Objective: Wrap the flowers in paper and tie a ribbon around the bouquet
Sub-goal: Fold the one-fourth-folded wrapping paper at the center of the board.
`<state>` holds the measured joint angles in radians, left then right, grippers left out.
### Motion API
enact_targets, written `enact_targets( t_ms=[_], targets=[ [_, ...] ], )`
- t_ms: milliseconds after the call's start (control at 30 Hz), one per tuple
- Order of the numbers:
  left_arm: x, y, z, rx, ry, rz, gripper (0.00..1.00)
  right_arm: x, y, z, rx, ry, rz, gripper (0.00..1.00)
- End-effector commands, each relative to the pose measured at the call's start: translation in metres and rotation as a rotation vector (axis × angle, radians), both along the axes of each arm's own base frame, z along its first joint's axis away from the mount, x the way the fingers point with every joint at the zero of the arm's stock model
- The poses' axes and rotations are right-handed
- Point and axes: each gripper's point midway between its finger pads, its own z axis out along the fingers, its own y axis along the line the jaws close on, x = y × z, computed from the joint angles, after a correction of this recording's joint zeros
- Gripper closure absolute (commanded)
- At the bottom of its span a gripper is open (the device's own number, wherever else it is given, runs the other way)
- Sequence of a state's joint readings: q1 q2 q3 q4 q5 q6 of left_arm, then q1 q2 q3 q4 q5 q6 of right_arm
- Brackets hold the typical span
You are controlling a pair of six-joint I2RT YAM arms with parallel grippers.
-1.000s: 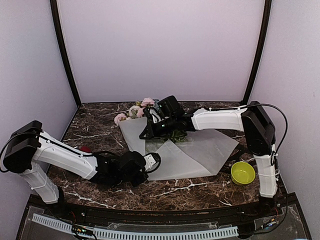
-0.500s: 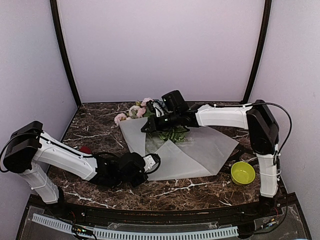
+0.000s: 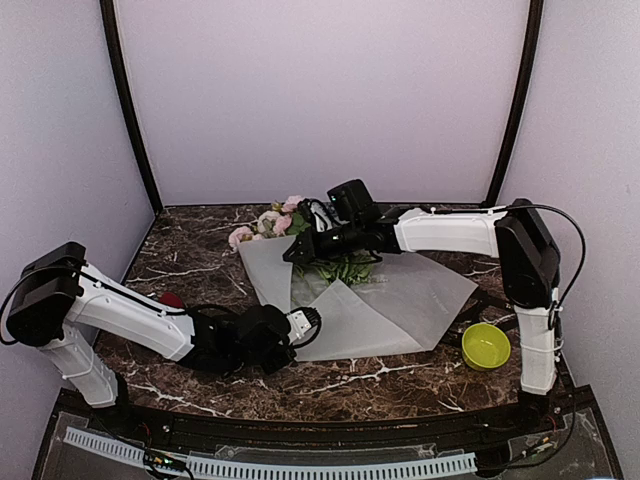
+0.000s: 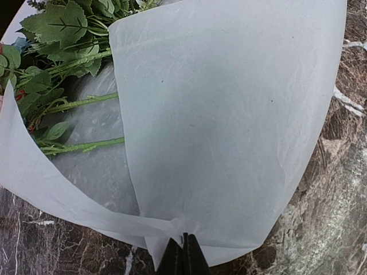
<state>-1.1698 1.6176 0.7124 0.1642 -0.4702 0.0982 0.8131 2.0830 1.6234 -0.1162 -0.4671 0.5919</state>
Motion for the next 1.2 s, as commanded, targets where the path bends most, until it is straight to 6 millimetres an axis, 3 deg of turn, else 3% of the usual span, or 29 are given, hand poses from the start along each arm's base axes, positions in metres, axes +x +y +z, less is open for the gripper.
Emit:
enact_targets(
  t_ms=[0, 233, 467, 533, 600, 833, 1100, 1167],
  targets=[
    [0.0, 0.002, -0.003, 0.017, -0.008, 0.002, 1.0, 0.005, -0.004, -0.015, -0.008, 0.03, -0.023, 0.68],
    [0.0, 0.002, -0.003, 0.015, -0.006, 0.001, 1.0, 0.001, 0.007, -0.042, -0.006, 0.1, 0.002, 0.44],
    [0.0, 0.002, -0.003, 0.014, -0.005, -0.002, 1.0, -0.004, 0.017, -0.057, -0.008, 0.14, 0.022, 0.34],
    [0.0, 0.001, -0.004, 0.015, -0.004, -0.003, 1.0, -0.01, 0.023, -0.057, 0.02, 0.159, 0.057, 0.42],
    [0.0, 0.001, -0.004, 0.016, -0.003, -0.005, 1.0, -0.015, 0.029, -0.055, 0.042, 0.177, 0.086, 0.61],
    [0.0, 0.002, -0.003, 0.018, -0.005, -0.003, 1.0, -0.019, 0.032, -0.056, 0.052, 0.197, 0.112, 1.0],
    [0.001, 0.001, 0.003, 0.013, -0.017, -0.001, 1.0, -0.013, 0.026, -0.047, 0.043, 0.157, 0.091, 1.0],
    [0.002, -0.001, 0.005, 0.012, -0.023, -0.005, 0.92, -0.012, 0.025, -0.049, 0.035, 0.158, 0.09, 1.0]
  ],
)
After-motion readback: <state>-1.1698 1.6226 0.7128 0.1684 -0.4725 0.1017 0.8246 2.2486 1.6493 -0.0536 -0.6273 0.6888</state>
